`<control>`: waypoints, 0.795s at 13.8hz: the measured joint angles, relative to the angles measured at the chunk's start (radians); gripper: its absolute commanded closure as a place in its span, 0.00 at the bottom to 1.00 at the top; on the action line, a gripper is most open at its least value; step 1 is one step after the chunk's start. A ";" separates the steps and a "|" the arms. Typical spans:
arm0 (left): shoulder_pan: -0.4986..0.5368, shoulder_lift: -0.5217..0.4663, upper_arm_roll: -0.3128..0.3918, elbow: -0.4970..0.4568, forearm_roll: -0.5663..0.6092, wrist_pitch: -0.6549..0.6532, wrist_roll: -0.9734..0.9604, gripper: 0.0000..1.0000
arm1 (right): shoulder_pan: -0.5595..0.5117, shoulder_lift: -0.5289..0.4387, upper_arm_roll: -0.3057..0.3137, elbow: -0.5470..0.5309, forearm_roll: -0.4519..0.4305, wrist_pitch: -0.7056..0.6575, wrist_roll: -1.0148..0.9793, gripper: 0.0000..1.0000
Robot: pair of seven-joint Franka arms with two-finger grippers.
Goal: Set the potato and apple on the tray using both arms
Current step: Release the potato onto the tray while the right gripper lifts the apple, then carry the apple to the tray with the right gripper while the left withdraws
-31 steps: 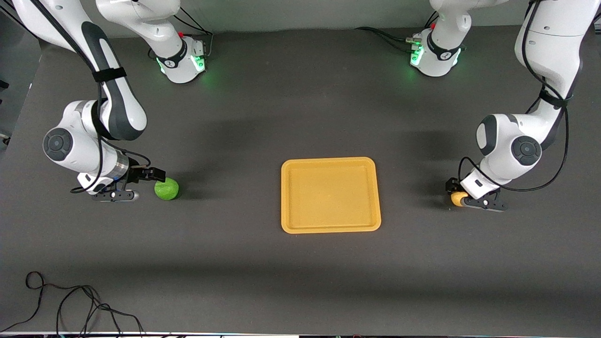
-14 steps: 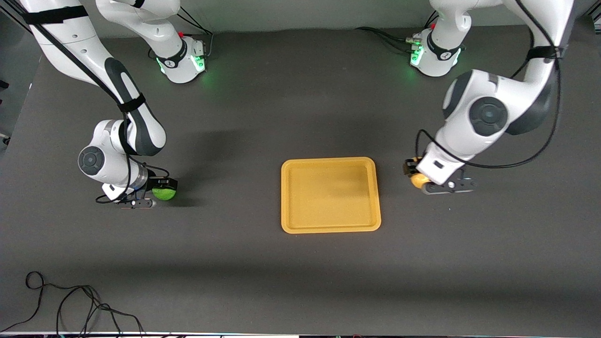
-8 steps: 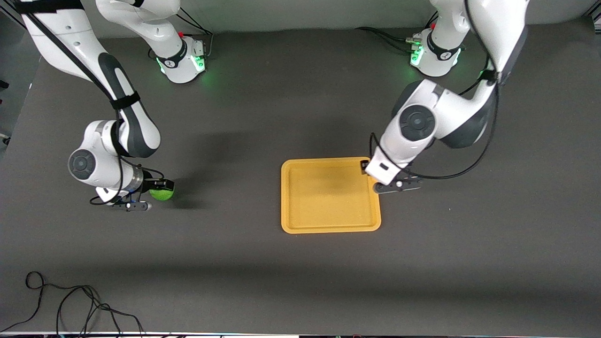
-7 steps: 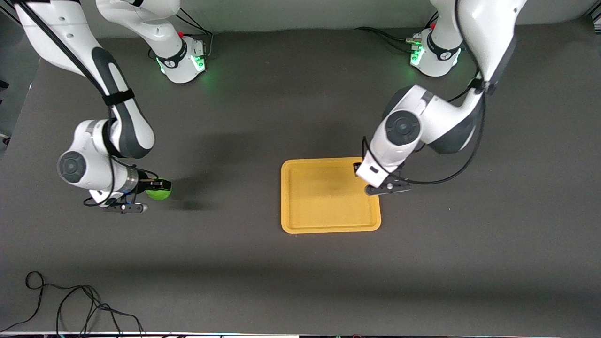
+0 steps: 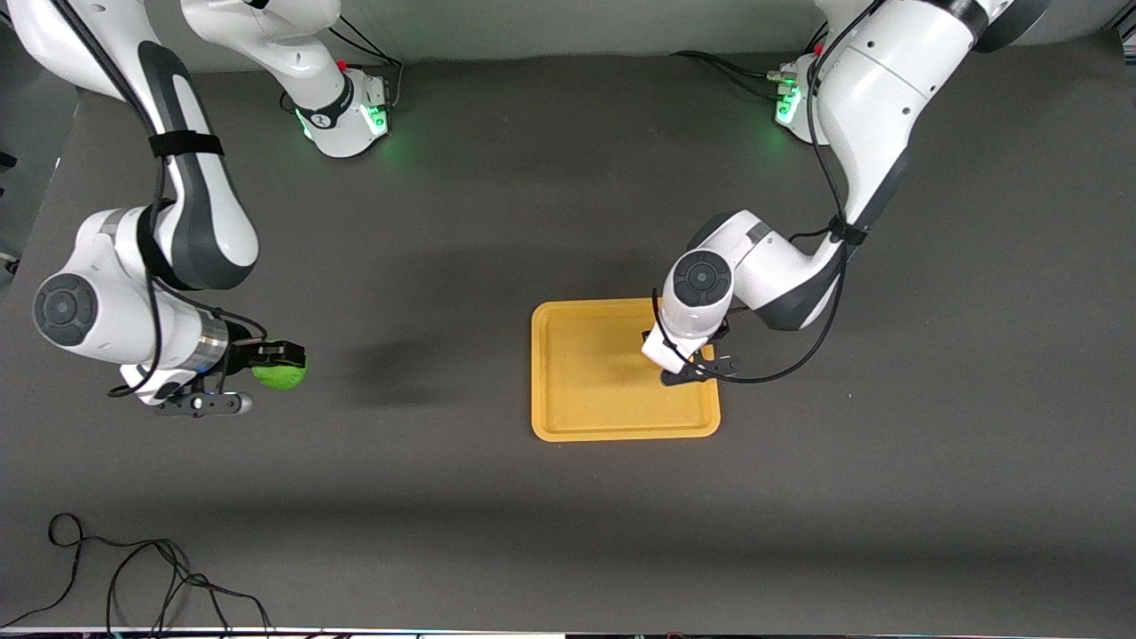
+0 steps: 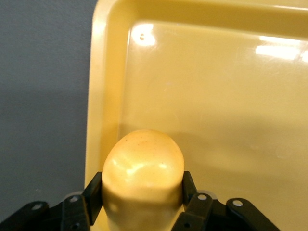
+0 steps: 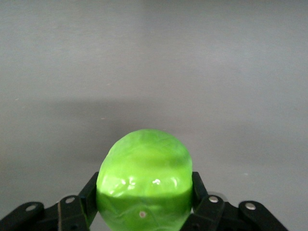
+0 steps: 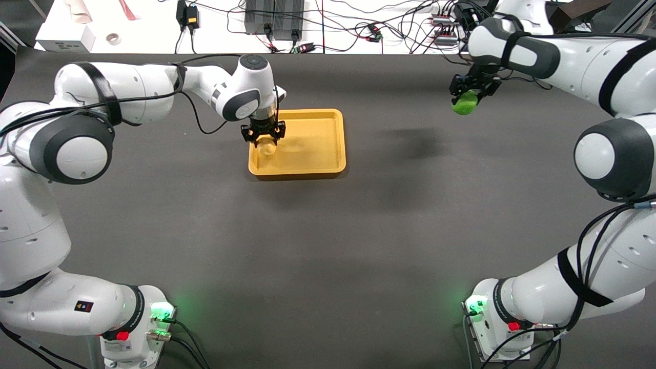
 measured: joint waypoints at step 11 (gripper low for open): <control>-0.001 0.017 0.004 0.015 0.027 0.004 -0.004 0.00 | 0.227 0.027 0.005 0.112 0.002 -0.014 0.317 0.62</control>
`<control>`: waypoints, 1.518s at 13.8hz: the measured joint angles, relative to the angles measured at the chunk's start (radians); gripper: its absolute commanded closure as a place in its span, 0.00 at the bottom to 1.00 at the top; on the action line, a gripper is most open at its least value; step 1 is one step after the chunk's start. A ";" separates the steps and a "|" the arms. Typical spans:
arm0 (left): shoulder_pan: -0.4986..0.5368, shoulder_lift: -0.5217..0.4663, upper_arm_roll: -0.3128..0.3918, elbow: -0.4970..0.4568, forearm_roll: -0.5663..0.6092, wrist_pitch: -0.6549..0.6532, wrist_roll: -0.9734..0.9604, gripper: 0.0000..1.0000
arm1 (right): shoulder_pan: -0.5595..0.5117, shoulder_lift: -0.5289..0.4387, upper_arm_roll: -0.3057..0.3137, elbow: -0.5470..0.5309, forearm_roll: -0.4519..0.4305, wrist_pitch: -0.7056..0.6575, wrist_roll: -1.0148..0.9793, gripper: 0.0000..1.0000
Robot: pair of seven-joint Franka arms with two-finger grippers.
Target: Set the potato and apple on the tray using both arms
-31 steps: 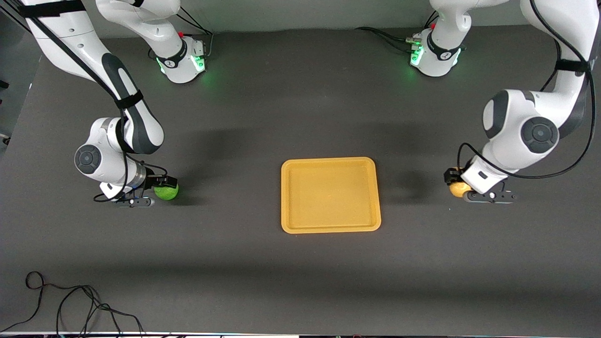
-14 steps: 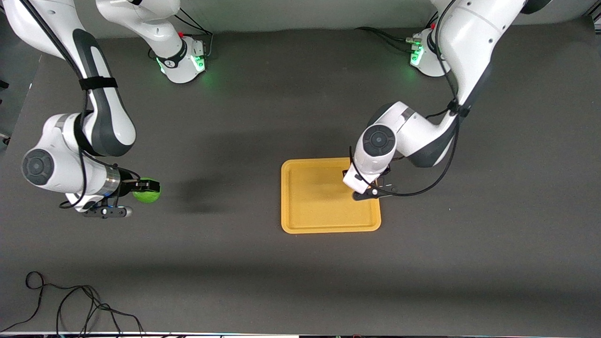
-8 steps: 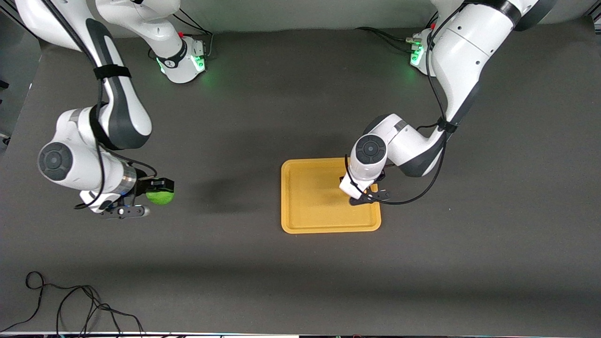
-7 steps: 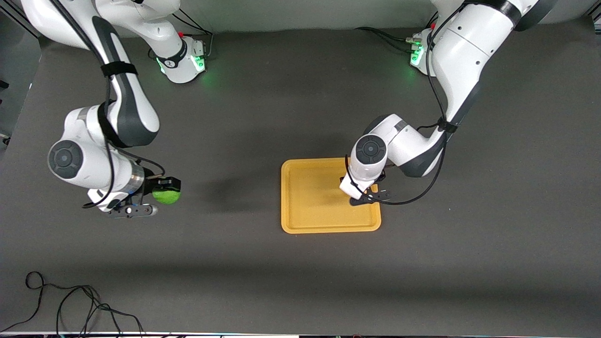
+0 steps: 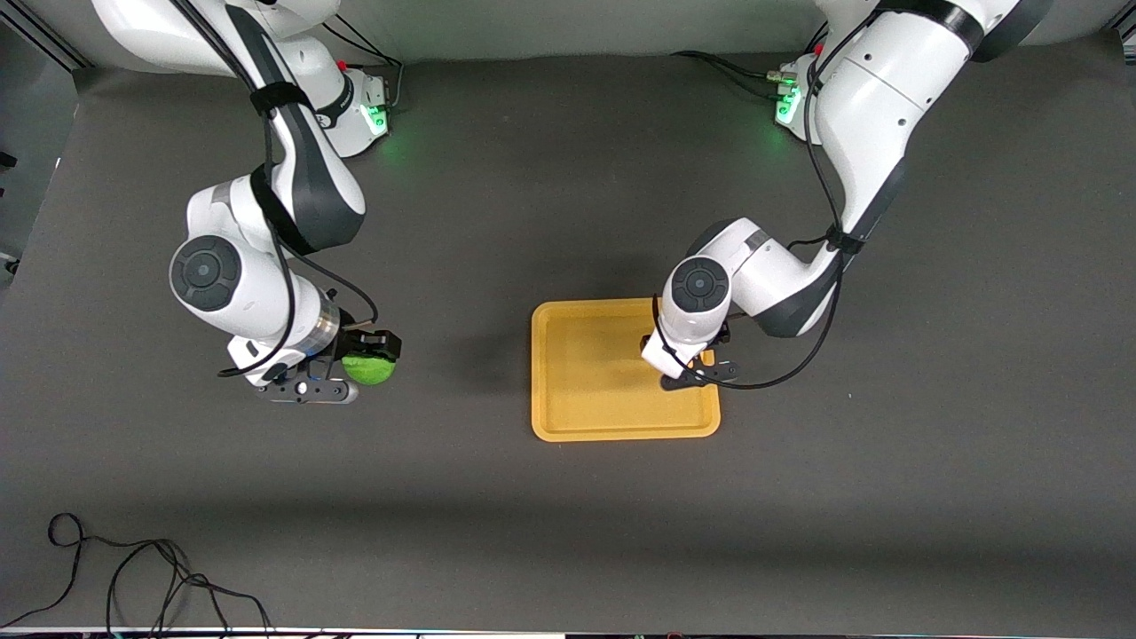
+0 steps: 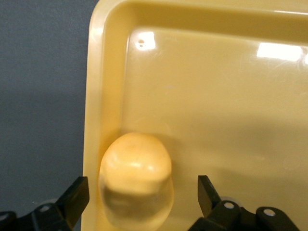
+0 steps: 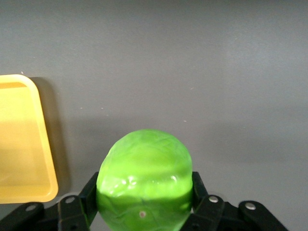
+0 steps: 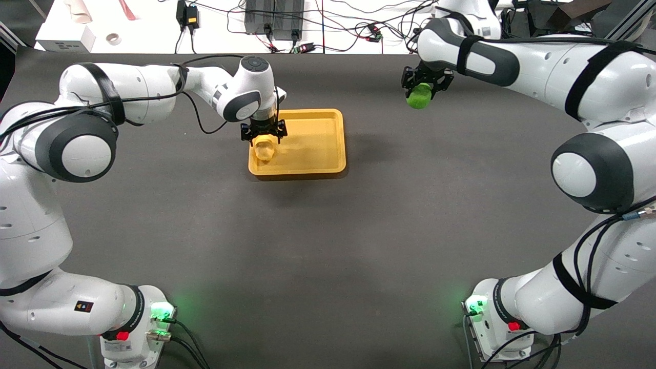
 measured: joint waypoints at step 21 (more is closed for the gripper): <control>0.519 -0.523 0.015 0.084 -0.362 -0.506 0.841 0.00 | 0.381 0.588 0.055 0.548 0.031 0.211 0.425 0.62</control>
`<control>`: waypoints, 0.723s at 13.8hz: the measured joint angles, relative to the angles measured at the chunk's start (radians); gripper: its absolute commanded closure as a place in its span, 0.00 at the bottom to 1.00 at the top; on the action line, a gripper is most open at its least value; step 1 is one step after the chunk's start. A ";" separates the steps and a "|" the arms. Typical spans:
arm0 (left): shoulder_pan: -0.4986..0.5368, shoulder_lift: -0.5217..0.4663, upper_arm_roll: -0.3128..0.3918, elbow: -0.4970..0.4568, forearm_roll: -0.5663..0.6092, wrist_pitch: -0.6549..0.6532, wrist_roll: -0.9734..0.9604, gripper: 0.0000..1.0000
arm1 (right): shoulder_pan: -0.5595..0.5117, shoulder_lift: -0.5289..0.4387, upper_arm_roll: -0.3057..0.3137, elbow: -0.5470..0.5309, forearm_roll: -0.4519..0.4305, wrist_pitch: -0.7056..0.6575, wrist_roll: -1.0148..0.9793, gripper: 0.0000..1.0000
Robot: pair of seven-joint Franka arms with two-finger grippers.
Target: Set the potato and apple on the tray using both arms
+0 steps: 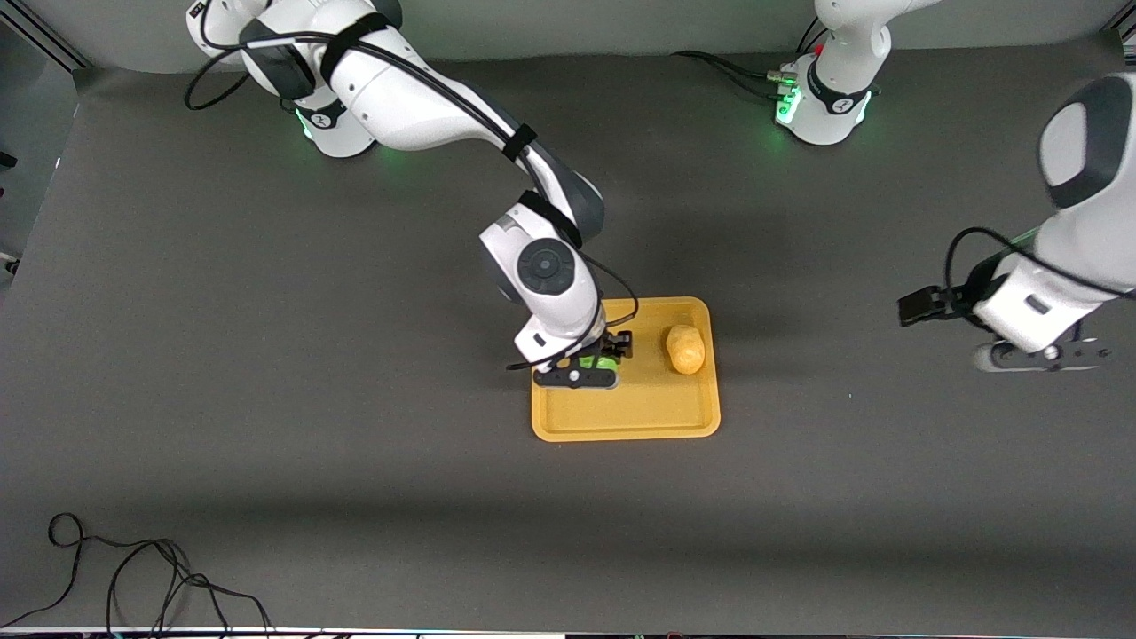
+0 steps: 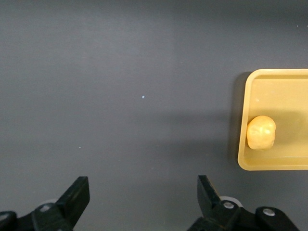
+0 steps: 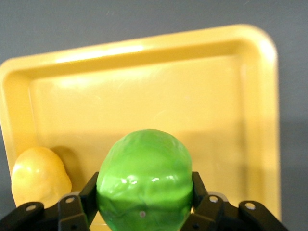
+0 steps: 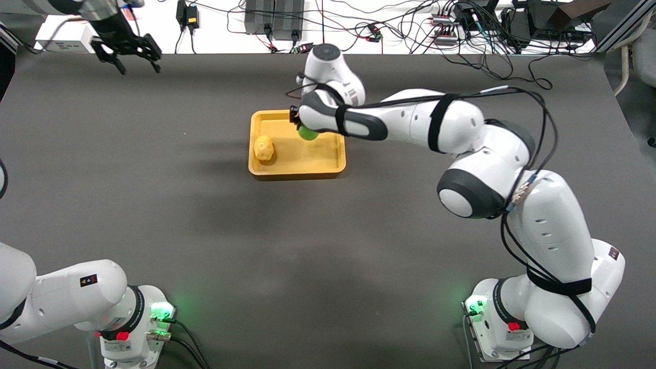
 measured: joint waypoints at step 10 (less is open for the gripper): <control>-0.033 -0.158 0.183 -0.008 -0.022 -0.096 0.175 0.00 | 0.012 0.071 -0.002 0.055 0.000 0.005 0.001 0.62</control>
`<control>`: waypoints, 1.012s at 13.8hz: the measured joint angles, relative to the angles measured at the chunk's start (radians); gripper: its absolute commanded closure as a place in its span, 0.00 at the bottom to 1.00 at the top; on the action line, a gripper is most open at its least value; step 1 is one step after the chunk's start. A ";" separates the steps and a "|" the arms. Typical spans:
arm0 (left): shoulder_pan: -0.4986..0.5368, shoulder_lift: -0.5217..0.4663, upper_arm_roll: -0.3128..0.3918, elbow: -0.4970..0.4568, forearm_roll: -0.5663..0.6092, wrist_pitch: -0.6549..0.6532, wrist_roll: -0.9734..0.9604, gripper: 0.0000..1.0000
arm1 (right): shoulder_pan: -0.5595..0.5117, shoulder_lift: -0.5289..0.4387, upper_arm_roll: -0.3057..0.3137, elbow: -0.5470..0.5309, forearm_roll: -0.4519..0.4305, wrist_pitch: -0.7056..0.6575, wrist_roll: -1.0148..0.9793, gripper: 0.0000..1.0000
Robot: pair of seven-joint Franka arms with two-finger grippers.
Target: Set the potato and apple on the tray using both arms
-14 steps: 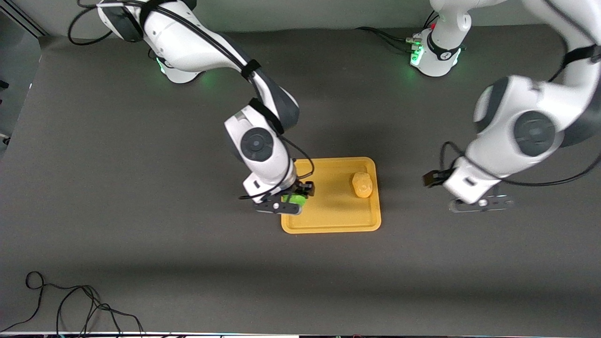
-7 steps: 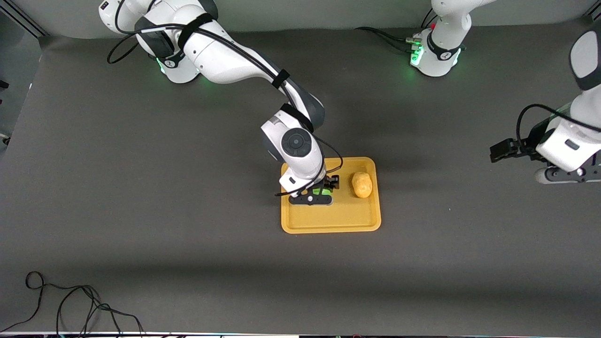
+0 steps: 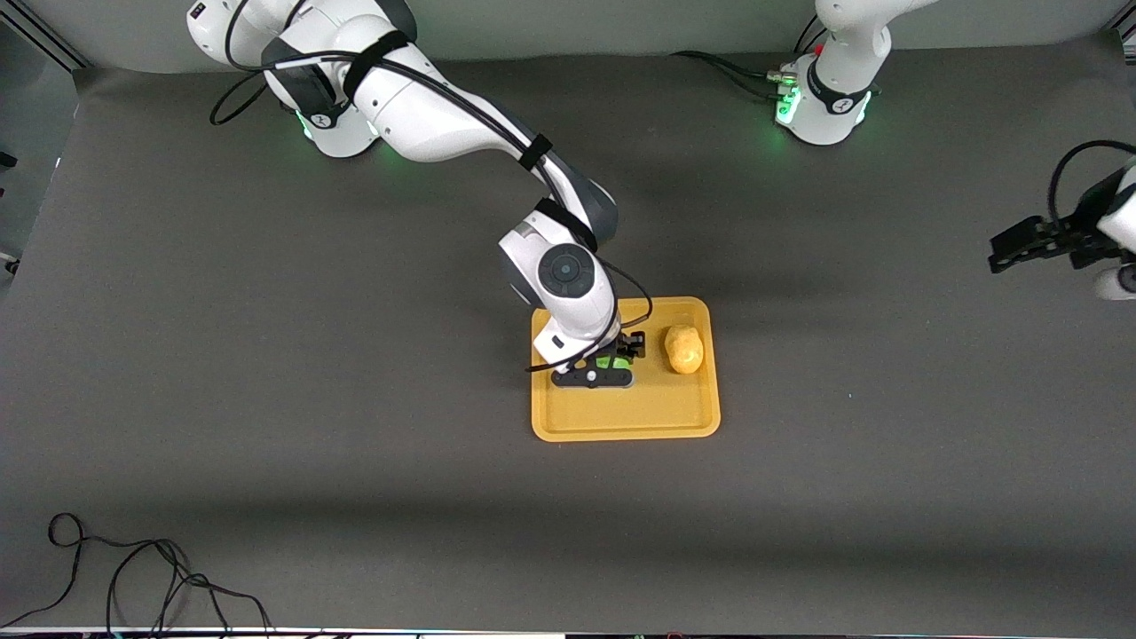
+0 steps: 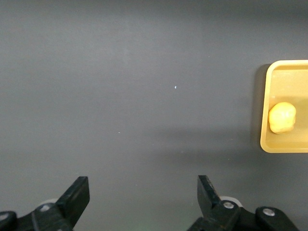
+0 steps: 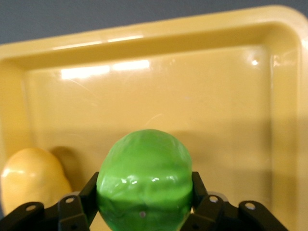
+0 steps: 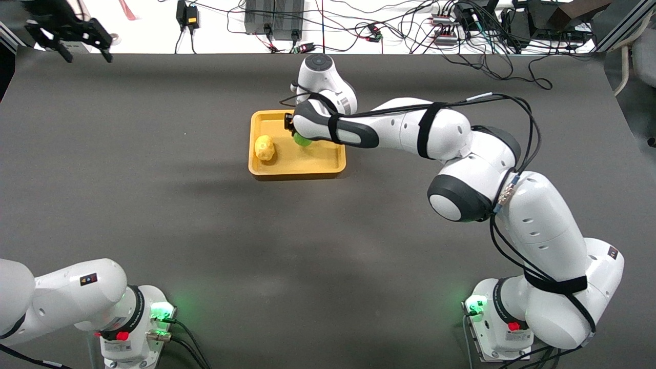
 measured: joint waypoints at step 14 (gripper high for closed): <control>-0.243 -0.090 0.221 -0.077 0.015 -0.018 0.039 0.00 | 0.005 0.029 -0.002 0.006 -0.003 0.000 0.004 0.00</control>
